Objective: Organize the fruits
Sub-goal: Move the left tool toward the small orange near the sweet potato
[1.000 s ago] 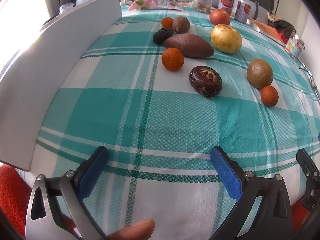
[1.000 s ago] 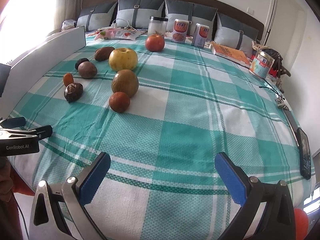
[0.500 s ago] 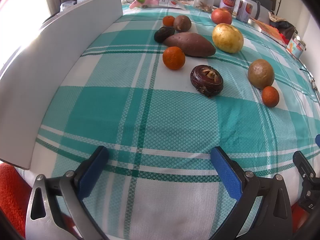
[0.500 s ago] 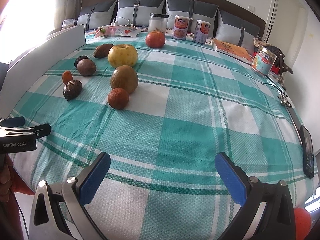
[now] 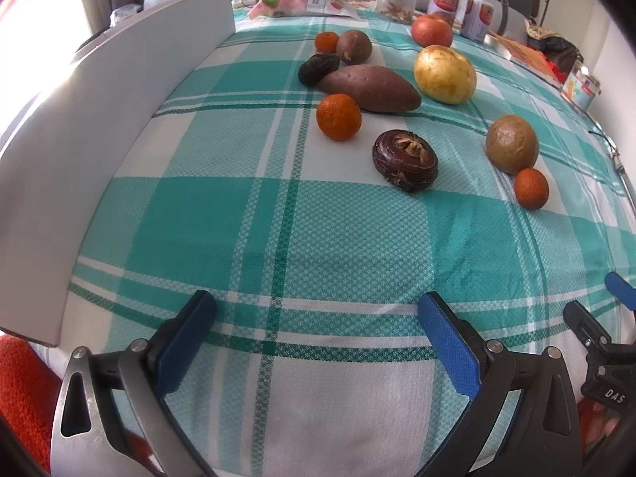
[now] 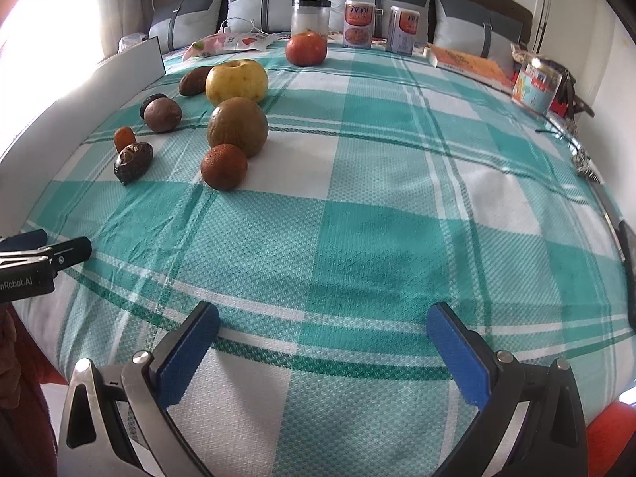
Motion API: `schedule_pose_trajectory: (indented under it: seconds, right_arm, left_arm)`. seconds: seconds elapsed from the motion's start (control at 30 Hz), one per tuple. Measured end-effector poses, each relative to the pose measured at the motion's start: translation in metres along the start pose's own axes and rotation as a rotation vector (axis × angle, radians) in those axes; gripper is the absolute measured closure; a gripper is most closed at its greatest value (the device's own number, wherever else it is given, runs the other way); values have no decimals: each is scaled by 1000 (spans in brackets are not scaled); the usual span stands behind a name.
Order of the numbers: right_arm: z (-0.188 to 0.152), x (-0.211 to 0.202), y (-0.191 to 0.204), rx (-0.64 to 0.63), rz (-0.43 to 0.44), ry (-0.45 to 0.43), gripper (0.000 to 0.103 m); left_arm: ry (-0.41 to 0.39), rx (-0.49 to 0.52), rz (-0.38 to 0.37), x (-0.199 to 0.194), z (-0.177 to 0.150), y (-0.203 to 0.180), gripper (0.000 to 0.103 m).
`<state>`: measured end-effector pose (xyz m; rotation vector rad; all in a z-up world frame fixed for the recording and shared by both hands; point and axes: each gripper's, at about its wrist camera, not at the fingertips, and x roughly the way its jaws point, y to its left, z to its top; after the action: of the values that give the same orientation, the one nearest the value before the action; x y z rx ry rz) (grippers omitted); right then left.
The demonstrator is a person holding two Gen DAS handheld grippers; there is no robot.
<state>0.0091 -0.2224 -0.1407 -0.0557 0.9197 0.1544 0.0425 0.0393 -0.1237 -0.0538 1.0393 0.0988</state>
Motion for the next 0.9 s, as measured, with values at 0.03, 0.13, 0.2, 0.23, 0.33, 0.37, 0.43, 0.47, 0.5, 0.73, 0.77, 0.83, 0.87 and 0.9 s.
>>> schedule_pose_trajectory:
  seconds: [0.03,0.13,0.2,0.23,0.33,0.37,0.43,0.47,0.5,0.73,0.77,0.83,0.87,0.9]
  right_arm:
    - [-1,0,0,-1,0,-2,0]
    - [-3,-1,-1,13,3,-19,0]
    - [-5,-1,0,20,-2,-32,0]
    - [-4,-1,0,24,-4,-33,0]
    - [-4,-1,0,25,-6,-33,0]
    - [-4,-1,1,23,-6,-35,0]
    - [-5,-1,1,20,-5,-42,0]
    - [-5,-1,0,15,-4,-40,0]
    - [-4,-2,0,7,1,-28,0]
    - [2,-14,-9,46,32,-75,0]
    - [2,-15,-10,49,31,-78,0]
    - [2,-13,-10,49,29,-72,0]
    - [1,-12,-9,47,27,-66,0]
    - [1,-11,-9,44,25,-61,0]
  left_arm:
    - [-4,-3,-9,-1,0,1,1]
    - [-20,-18,-59,-6,2,3,1]
    - [-48,-15,-83,-13,4,3,1]
    - [-61,-11,-87,-16,5,2,1]
    - [-108,11,-100,-27,7,-1,1]
    - [-120,15,-106,-30,8,-2,1]
    - [-139,13,-119,-34,9,-2,1]
    - [-152,10,-130,-37,10,-1,1]
    - [-163,8,-137,-40,11,-1,1]
    - [-180,12,-132,-42,12,1,1]
    - [-174,11,-130,-40,11,1,1]
    - [-165,11,-125,-39,9,1,1]
    - [-162,10,-123,-38,9,1,1]
    - [-159,7,-123,-37,9,1,1]
